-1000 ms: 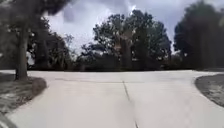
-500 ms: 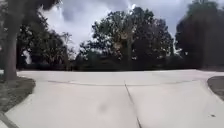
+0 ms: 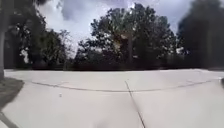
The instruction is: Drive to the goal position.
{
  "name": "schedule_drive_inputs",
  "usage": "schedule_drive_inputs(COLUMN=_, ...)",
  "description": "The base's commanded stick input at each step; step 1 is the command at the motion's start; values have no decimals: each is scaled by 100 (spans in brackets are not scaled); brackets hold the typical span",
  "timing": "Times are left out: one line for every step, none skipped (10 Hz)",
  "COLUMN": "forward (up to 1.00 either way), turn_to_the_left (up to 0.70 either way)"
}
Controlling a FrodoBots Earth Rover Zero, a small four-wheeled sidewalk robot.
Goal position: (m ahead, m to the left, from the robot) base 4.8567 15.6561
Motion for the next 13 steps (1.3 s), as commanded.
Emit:
schedule_drive_inputs(forward=83, turn_to_the_left=33)
schedule_drive_inputs(forward=83, turn_to_the_left=33)
schedule_drive_inputs(forward=83, turn_to_the_left=33)
schedule_drive_inputs(forward=83, turn_to_the_left=33)
schedule_drive_inputs(forward=83, turn_to_the_left=33)
schedule_drive_inputs(forward=83, turn_to_the_left=33)
schedule_drive_inputs(forward=83, turn_to_the_left=17)
schedule_drive_inputs(forward=83, turn_to_the_left=11)
schedule_drive_inputs(forward=83, turn_to_the_left=11)
schedule_drive_inputs(forward=83, turn_to_the_left=11)
schedule_drive_inputs(forward=83, turn_to_the_left=12)
schedule_drive_inputs(forward=83, turn_to_the_left=30)
schedule_drive_inputs(forward=83, turn_to_the_left=33)
